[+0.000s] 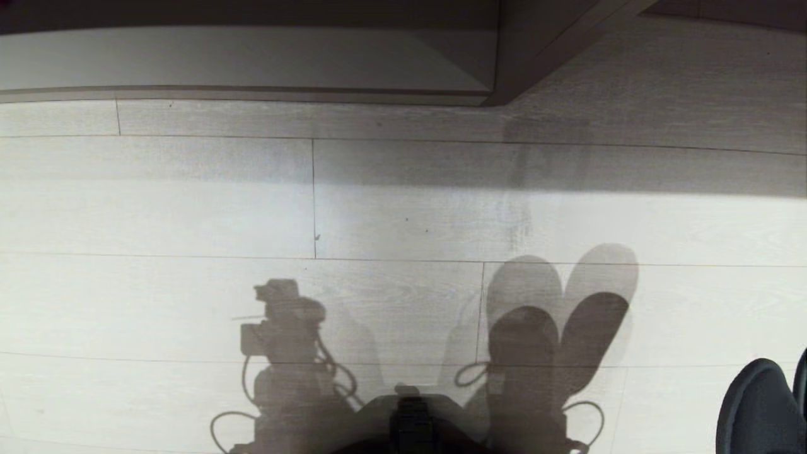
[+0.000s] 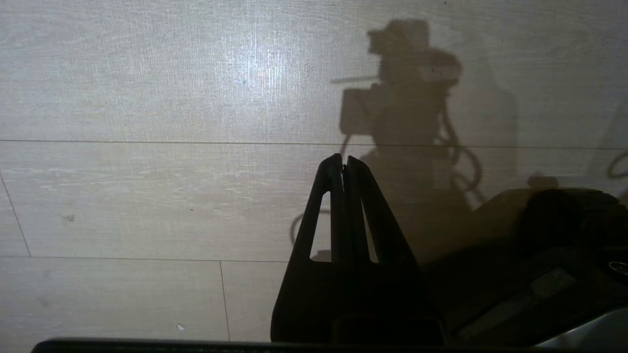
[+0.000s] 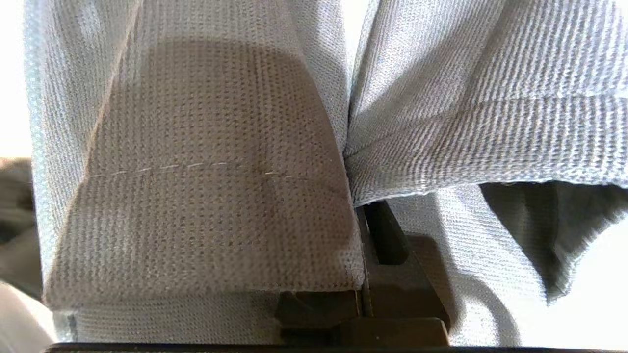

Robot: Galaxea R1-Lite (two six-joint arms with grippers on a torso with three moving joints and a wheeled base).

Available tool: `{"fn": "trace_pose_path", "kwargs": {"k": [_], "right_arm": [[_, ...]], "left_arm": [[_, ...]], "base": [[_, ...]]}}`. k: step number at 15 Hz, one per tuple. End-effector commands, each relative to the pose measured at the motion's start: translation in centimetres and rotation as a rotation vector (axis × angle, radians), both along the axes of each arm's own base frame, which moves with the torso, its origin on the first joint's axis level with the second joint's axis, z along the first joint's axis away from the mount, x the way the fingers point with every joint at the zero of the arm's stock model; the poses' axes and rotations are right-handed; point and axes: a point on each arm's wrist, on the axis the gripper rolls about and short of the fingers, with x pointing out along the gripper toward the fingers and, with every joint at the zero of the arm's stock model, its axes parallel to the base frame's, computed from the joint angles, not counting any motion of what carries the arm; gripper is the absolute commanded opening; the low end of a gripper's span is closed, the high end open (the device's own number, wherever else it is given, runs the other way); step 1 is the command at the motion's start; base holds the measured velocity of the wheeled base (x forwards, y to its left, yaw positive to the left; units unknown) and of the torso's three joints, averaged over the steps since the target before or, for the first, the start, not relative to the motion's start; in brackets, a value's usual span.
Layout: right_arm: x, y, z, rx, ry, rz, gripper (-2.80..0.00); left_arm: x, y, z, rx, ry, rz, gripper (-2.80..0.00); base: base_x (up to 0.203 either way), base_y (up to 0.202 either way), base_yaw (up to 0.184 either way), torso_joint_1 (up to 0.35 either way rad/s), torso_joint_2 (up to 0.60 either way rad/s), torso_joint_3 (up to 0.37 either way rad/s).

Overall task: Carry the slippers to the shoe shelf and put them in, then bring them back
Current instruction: Place the slippers into the shoe cabinet

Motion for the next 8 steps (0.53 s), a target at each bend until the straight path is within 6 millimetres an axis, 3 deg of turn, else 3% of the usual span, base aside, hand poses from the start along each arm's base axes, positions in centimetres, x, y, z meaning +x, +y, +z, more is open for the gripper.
{"fn": "trace_pose_path", "kwargs": {"k": [1, 8], "right_arm": [[-0.06, 0.01, -0.25, -0.015, 0.012, 0.005, -2.8], [-0.06, 0.02, -0.24, -0.016, 0.01, 0.008, -2.8]], "left_arm": [[0.06, 0.0, -0.2, 0.001, 0.007, 0.0, -2.8], [0.06, 0.0, -0.22, 0.002, 0.009, 0.0, -2.8]], "base": [[0.0, 0.0, 0.0, 0.0, 0.0, 0.0], [0.0, 0.0, 0.0, 0.001, 0.0, 0.012]]}}
